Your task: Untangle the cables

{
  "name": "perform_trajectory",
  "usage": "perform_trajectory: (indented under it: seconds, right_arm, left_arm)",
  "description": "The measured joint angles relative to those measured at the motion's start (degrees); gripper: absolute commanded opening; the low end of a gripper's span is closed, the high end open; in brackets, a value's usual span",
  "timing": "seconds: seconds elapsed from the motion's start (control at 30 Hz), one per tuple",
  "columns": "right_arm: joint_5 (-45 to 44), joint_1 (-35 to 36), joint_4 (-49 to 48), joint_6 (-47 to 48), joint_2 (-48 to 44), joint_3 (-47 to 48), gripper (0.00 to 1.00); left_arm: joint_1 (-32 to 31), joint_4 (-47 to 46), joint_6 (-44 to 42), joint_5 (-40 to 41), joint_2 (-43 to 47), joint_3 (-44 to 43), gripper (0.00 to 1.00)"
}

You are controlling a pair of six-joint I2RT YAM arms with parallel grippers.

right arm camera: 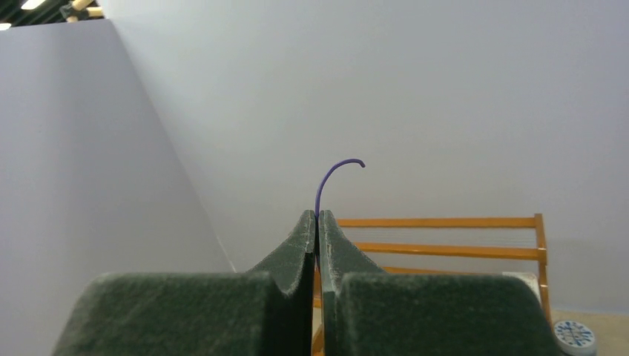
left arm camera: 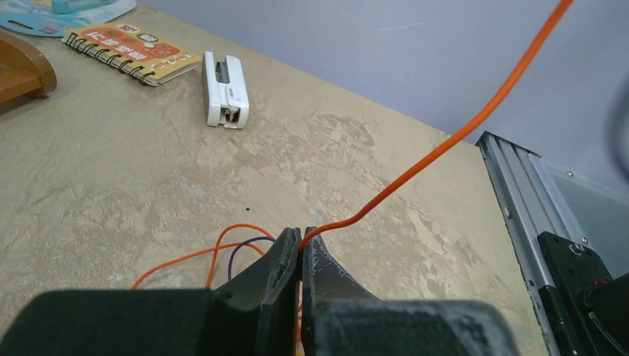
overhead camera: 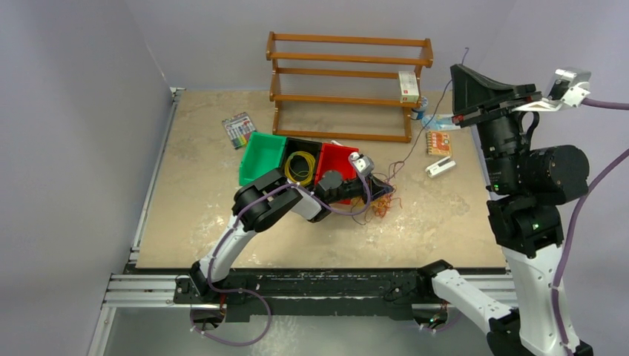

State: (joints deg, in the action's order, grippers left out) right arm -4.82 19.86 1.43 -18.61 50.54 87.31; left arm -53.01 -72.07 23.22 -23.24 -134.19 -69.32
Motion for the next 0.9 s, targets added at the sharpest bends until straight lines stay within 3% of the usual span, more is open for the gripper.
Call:
perform_trajectory:
  seconds: [0.47, 0.8, 0.9]
  right_arm:
    - [-15.1, 0.0, -6.8, 6.0, -4.3, 2.8, 0.00]
    - [-18.8, 0.0, -17.0, 11.6, -0.9, 8.9, 0.00]
    - [-18.7, 0.0, -17.7, 12.2, 0.5, 9.2, 0.00]
  left_arm:
    - [0.0, 0.8, -0.3, 1.0, -0.9, 0.0, 0.00]
    - [-0.2, 2.0, -0.8, 1.2, -2.1, -0.2, 0.00]
    - [-0.3, 2.9, -1.9, 1.2, -2.1, -0.2, 0.17]
